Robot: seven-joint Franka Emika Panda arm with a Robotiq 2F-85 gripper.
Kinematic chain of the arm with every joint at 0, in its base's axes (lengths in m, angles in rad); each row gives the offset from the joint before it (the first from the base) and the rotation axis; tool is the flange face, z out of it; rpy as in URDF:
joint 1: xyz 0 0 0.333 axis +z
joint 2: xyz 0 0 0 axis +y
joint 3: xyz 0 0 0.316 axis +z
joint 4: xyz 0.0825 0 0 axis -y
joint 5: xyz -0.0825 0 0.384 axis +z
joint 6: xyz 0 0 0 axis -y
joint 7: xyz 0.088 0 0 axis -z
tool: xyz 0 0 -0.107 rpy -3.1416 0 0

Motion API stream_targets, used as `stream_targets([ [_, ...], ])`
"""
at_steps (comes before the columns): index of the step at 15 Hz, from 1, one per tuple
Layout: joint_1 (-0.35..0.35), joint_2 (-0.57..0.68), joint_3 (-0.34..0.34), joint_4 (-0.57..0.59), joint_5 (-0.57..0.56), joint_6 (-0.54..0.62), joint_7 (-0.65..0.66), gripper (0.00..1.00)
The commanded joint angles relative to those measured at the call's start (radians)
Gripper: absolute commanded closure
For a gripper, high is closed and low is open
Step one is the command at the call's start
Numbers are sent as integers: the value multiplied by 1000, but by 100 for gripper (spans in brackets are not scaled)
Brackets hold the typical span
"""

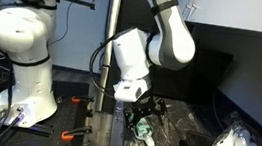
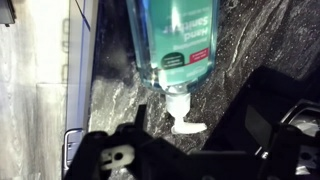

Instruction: Lie the bottle down

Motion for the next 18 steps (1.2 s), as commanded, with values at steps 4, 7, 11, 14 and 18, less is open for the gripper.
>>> stream_targets([
  [4,-1,-84,136,-76,-220,110,334,0],
  [7,0,-145,198,-91,-64,207,222,0],
  [11,-9,-167,200,-149,-92,211,214,0],
  [14,-36,-176,192,-218,-126,203,143,0],
  [18,-57,-192,184,-279,-120,199,-8,0],
])
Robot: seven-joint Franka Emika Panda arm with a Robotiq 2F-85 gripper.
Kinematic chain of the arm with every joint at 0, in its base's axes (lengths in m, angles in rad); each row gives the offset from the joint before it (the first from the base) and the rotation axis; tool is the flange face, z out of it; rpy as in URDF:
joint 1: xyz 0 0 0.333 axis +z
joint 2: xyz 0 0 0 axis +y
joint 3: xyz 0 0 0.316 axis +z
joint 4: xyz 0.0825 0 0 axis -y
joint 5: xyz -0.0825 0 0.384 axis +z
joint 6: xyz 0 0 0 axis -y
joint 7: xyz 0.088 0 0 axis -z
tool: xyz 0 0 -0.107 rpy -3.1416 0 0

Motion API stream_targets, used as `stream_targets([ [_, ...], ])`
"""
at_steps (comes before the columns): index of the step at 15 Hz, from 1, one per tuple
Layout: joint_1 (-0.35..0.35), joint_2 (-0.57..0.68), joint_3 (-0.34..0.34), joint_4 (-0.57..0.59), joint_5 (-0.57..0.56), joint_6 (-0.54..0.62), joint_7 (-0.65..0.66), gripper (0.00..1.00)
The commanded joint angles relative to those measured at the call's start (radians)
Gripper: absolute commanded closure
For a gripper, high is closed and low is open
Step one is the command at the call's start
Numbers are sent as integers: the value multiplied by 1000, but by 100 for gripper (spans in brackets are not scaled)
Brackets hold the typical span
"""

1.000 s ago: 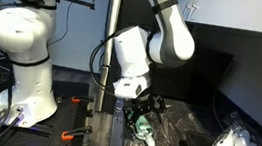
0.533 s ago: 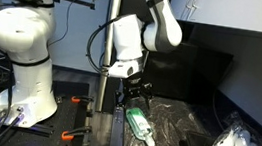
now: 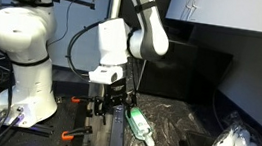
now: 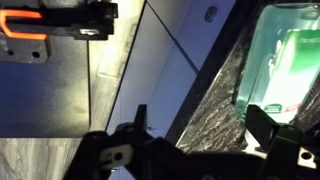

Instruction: Lie the bottle down

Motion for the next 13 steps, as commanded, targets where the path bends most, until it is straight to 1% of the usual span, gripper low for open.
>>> stream_targets([
  [1,-19,-55,-9,-62,9,-1,-162,0],
  [3,-26,-62,-16,-73,12,-1,-250,0],
  [4,-29,-69,-23,-75,31,-2,-305,0],
  [8,7,-80,-58,-65,208,-5,-614,0],
  [9,96,-100,-100,-102,143,-6,-538,0],
  [10,102,-105,-124,-102,147,-7,-585,0],
  [11,144,-121,-168,-115,137,-7,-578,0],
  [12,78,-52,-109,-75,135,-7,-545,0],
  [13,95,-55,-121,-79,135,-7,-544,0],
])
